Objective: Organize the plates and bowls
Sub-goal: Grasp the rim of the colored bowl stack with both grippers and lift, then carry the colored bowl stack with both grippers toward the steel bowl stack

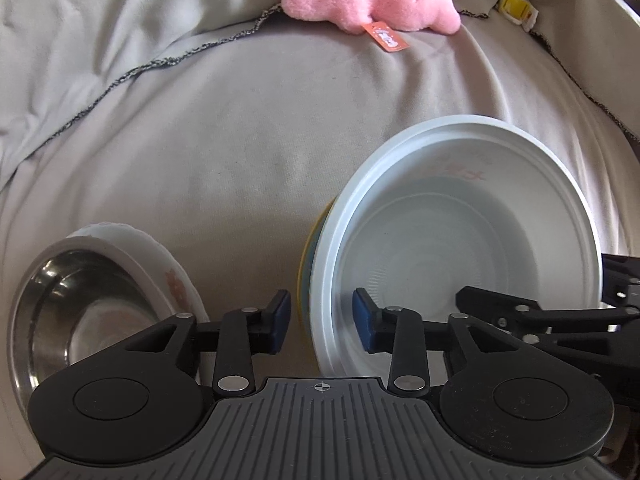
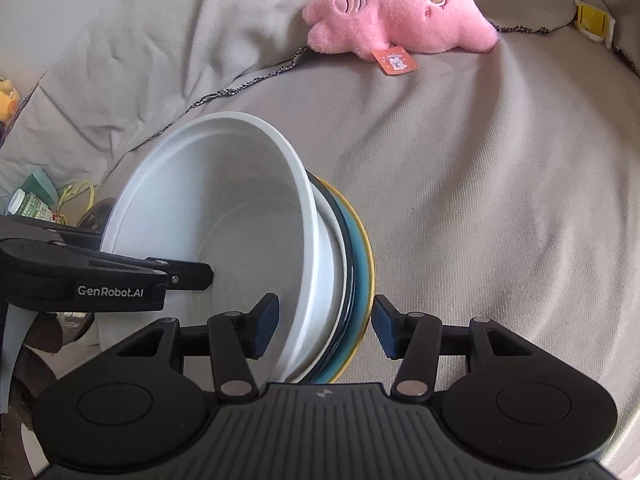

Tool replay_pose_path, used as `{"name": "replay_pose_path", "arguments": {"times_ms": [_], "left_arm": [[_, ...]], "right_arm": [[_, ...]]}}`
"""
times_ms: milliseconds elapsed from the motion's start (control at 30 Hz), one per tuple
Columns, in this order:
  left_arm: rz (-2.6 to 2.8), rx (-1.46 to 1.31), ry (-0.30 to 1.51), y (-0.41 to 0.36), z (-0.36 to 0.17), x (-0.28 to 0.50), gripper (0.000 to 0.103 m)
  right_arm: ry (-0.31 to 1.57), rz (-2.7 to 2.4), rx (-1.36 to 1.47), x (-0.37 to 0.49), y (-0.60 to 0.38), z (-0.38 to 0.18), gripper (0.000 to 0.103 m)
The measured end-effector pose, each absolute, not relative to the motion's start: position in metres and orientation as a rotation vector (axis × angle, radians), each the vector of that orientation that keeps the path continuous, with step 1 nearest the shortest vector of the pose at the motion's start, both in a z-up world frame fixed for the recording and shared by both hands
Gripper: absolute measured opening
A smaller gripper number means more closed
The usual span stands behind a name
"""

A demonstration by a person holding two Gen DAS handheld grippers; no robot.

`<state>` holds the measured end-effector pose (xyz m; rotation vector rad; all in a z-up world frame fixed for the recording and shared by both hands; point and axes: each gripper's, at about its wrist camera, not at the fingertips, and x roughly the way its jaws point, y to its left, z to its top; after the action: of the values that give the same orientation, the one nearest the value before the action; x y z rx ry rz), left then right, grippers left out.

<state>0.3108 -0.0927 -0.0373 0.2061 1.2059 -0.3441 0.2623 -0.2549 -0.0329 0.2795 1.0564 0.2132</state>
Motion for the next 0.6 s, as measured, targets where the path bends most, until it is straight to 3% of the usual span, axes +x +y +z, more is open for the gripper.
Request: {"name": "replay_pose_path", "arguments": {"times_ms": [133,600], "left_arm": [[-0.350,0.203,1.208,-0.094,-0.037,0.310,0.031],[-0.255,0.352,1.283,-0.108,-0.039,0.299,0.034]], "right_arm": [[1.075,0.237,0.340,0.262,-0.265,-0.046,0.048],[1.066,0.268,0.452,0.262,-0.271,-0.054,0.045]]}}
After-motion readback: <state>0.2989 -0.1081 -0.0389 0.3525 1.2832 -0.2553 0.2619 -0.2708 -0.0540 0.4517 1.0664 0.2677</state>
